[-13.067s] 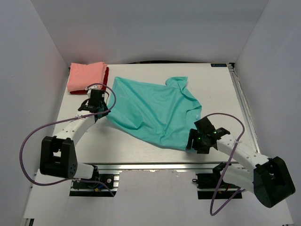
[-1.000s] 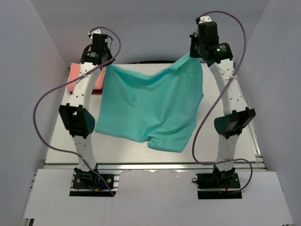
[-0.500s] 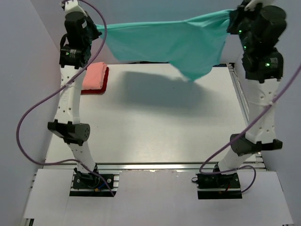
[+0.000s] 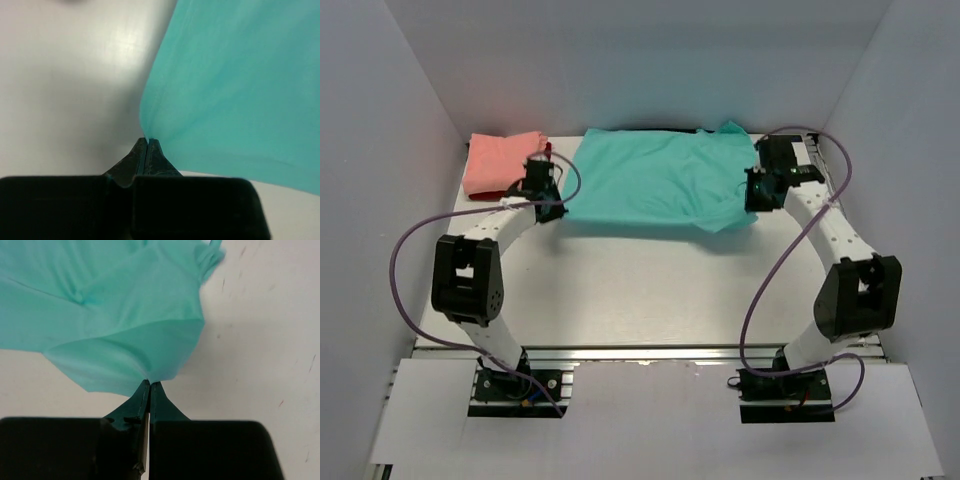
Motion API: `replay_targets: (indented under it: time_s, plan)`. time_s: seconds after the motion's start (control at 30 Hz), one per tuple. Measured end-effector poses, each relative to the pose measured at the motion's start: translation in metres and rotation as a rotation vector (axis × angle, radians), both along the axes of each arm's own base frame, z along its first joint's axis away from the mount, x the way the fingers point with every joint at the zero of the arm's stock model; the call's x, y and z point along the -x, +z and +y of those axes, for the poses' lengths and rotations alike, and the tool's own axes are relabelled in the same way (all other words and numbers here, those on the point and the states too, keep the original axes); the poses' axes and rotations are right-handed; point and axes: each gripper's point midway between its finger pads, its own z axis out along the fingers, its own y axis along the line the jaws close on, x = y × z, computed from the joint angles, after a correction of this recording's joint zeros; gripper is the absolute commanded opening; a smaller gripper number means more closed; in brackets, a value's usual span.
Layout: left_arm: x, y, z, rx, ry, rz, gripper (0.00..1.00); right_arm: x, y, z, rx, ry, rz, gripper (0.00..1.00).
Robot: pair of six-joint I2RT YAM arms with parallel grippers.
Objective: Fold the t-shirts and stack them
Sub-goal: Flatten out the tshirt
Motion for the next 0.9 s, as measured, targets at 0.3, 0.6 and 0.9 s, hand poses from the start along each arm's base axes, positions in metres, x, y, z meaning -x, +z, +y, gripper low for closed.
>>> replay_targets:
  time_s: [0.3,0.6,0.9]
  plan:
    - [0.078,-0.057,-0.004,0.035,-0.004,0.162,0.00,0.079,0.001,0.003,-0.077,-0.043,0.029,0.00]
    - [0.113,-0.085,0.000,0.038,0.006,0.228,0.00,0.137,-0.063,-0.008,-0.056,-0.113,0.255,0.00]
    - [0.127,-0.099,0.000,0.036,0.000,0.269,0.00,0.181,-0.095,-0.011,-0.045,-0.168,0.398,0.00]
